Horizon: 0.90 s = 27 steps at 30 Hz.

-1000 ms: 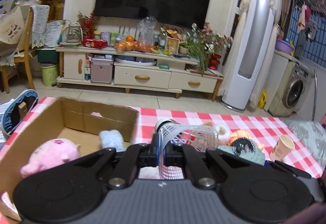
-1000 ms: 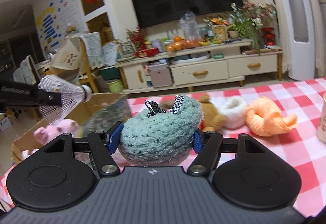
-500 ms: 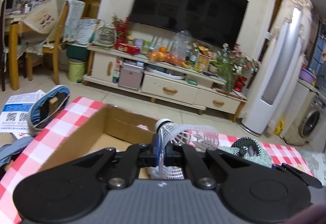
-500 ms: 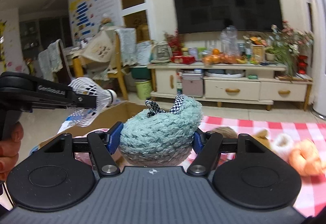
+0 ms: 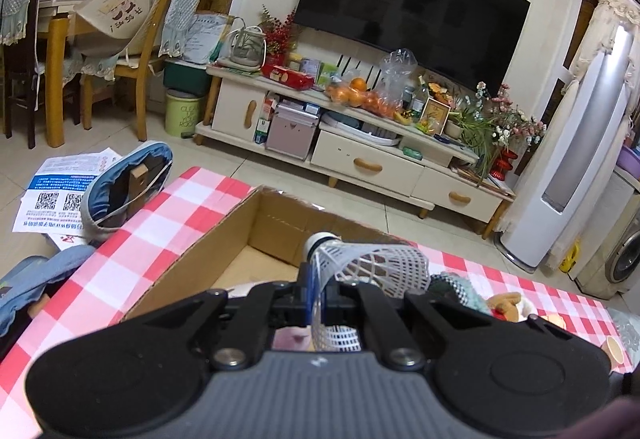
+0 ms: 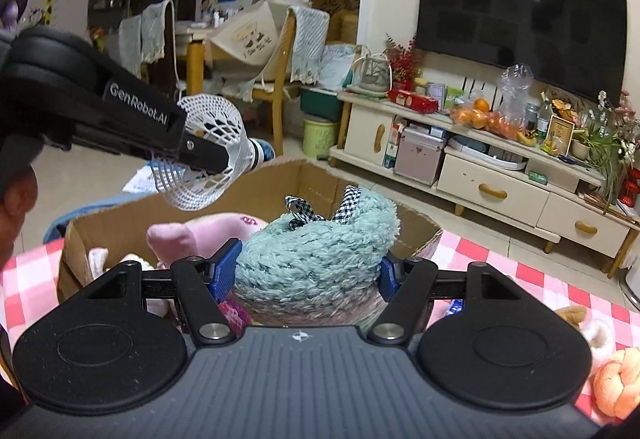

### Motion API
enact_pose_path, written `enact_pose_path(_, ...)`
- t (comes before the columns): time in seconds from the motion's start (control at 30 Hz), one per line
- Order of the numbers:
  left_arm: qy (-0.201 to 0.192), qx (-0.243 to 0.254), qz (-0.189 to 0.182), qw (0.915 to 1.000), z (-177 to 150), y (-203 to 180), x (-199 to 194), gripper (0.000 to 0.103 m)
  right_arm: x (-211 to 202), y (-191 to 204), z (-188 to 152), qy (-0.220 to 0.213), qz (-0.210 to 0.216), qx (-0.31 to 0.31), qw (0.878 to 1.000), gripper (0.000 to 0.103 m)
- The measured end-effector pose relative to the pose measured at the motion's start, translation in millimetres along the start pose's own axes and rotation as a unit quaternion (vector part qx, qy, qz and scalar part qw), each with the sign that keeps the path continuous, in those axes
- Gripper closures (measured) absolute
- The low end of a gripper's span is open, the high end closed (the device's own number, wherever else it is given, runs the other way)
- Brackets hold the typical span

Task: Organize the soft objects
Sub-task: 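Carry both held items into the cardboard box and open both tools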

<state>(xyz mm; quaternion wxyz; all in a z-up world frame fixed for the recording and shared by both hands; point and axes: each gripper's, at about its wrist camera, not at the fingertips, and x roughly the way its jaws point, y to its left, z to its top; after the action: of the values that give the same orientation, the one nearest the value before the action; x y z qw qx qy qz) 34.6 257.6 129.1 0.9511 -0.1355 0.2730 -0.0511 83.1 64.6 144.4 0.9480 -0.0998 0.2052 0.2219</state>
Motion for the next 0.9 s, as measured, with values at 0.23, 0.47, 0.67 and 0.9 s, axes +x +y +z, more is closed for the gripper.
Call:
enact_pose_path(0.23,0.010,0.002,0.000,1.0000,-1.1,-0.2,3.2,0.103,8.2,6.5,1.0,0.017,0.009,-0.014,1.000,0.017)
enact_pose_path(0.47,0.026,0.008,0.002,0.9996,-3.4,-5.2,11.2,0.102,3.6,11.5,-1.9,0.023,0.017,-0.012,1.000,0.005)
enact_pose_path(0.67,0.032,0.012,0.001,0.9994,-5.3,-10.5,12.2,0.099,-6.2,11.6,-4.1,0.013,0.012,-0.003,1.000,0.005)
enact_pose_path(0.9,0.031,0.018,0.005,0.9994,-10.1,-12.5,9.1,0.082,-33.6,2.6,-13.9,-0.009,-0.020,0.039,0.999,0.004)
